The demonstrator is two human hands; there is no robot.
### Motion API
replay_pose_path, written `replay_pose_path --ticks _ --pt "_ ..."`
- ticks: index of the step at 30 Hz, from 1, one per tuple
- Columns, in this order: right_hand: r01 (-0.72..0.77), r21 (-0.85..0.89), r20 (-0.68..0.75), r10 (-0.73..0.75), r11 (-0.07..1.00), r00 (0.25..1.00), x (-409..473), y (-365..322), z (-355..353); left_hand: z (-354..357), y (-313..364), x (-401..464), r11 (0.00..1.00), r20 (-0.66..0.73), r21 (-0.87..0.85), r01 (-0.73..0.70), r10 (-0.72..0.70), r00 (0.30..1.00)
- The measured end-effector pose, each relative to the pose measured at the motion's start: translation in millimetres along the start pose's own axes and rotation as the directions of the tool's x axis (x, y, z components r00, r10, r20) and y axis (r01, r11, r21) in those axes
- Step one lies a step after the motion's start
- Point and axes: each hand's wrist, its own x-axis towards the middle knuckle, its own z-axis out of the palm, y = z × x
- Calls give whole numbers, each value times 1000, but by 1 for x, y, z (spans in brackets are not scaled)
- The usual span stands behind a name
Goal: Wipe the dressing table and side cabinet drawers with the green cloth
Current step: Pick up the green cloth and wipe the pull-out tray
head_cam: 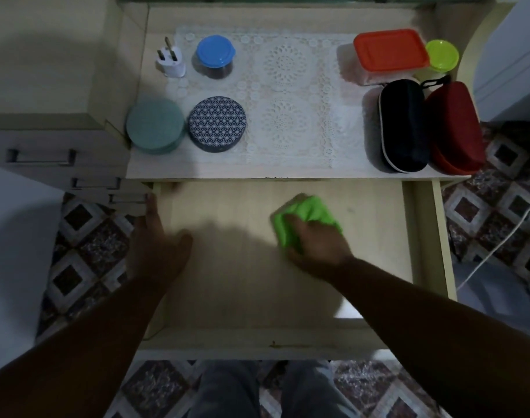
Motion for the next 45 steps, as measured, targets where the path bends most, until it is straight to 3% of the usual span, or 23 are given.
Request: replay_pose_path --ticks 3,5,7,10,12,14,16,19,21,23,24,26,28,29,31,33,35,37,39,40,41,43,45 --pt "637 -3 168 -627 771 760 -35 1 8 -2 1 -1 1000 0 -5 2 -2 1000" --pt "785 69 285 -766 616 576 -44 26 5 -4 2 -1 1000 2 6 -2 2 1000" --pt "790 -4 364 -735 613 572 -35 59 -4 -5 1 0 1000 9 6 -2 2 1000" --pt "504 -176 211 -468 846 858 -2 84 -26 -5 1 1 1000 14 3 -9 9 1000" --pt "21 -69 45 -18 997 999 20 73 -42 -5 2 0 1000 20 18 -4 4 1000" --pt "-427 140 66 422 893 904 38 47 -41 -5 1 -1 1000 18 24 -1 0 1000" --pt "-489 165 81 483 856 872 42 16 -29 -5 0 -1 1000 11 18 -3 2 1000" --pt "153 -9 -21 -153 988 988 14 -16 7 -5 0 0 1000 8 22 -4 4 1000" --pt "683 4 166 -674 730 720 -12 -19 19 -5 -1 1 999 4 34 -2 1 1000" --pt "852 131 278 -843 508 460 -18 -1 17 -4 -3 1 999 0 30 -12 12 1000" --pt "867 113 278 -853 485 441 -13 12 13 -2 -5 2 1000 -1 16 -22 22 1000" --pt "746 -17 256 -718 666 648 11 39 2 0 -7 3 999 -3 -12 -35 35 999" --pt "303 -120 150 -285 945 947 35 52 -16 1 -8 3 999 -5 -12 -48 48 999" --pt "-9 -53 71 13 999 997 46 51 -23 1 -9 3 998 -9 -7 -58 58 998" --pt "-473 250 20 484 845 875 64 34 -27 1 -10 3 997 -12 -2 -74 74 997" --pt "-599 312 38 620 738 784 71 3 -20 1 -10 3 997 -6 -3 -79 79 997" --pt "-415 140 -38 423 899 905 58 -30 3 1 -10 3 996 -10 -14 -91 91 996" --pt "148 -11 4 -148 989 989 31 -63 24 1 -11 2 995 -14 -18 -101 101 995" --pt "716 104 276 -712 690 646 5 -74 30 1 -11 2 996 -9 -22 -92 92 996" --pt "827 184 324 -827 531 459 2 -70 28 1 -12 2 996 -6 -26 -82 82 997" --pt "865 215 332 -867 453 372 7 -63 22 1 -11 2 997 -5 -31 -75 75 997" --pt "826 121 346 -803 550 485 32 -47 12 1 -10 2 996 -18 -35 -79 78 997" --pt "500 -64 287 -464 864 838 64 -34 1 0 -10 2 996 -30 -48 -71 69 997"
